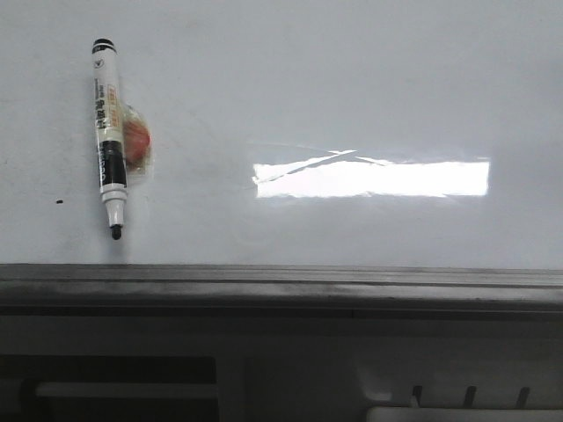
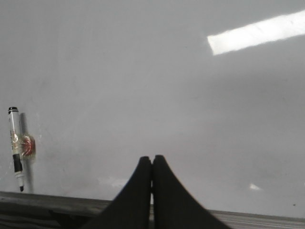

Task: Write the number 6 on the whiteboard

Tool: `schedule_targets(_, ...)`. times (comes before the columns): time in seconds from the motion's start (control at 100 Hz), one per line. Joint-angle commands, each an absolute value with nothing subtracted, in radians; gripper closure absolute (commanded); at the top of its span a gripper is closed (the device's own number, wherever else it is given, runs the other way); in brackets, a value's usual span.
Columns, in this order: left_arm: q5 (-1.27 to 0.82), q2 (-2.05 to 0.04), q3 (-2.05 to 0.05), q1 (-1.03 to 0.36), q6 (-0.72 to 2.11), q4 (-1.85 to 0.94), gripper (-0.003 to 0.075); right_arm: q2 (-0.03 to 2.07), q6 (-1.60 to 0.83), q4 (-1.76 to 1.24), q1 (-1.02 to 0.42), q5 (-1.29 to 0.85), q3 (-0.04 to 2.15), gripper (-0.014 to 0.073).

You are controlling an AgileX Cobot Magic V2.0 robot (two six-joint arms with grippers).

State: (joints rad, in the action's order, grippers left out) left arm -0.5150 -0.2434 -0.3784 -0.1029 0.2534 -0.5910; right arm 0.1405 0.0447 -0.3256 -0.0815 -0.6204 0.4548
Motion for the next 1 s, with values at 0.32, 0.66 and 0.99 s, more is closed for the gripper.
schedule_targets(0.32, -0.629, -0.582, -0.619, -0.272, 0.258, -0.511, 0.0328, 0.289, 0.023, -0.332, -0.095, -0.652, 0.570, 0.0176)
schedule_targets(0.66, -0.493, -0.855, -0.631, -0.450, 0.220, -0.639, 0.0373, 0.293, 0.020, -0.255, -0.138, -0.635, 0.570, 0.0177)
schedule_targets(0.99, -0.279, -1.008, -0.631, -0.566, 0.220, -0.755, 0.0372, 0.300, 0.020, -0.249, -0.138, -0.635, 0.570, 0.0177)
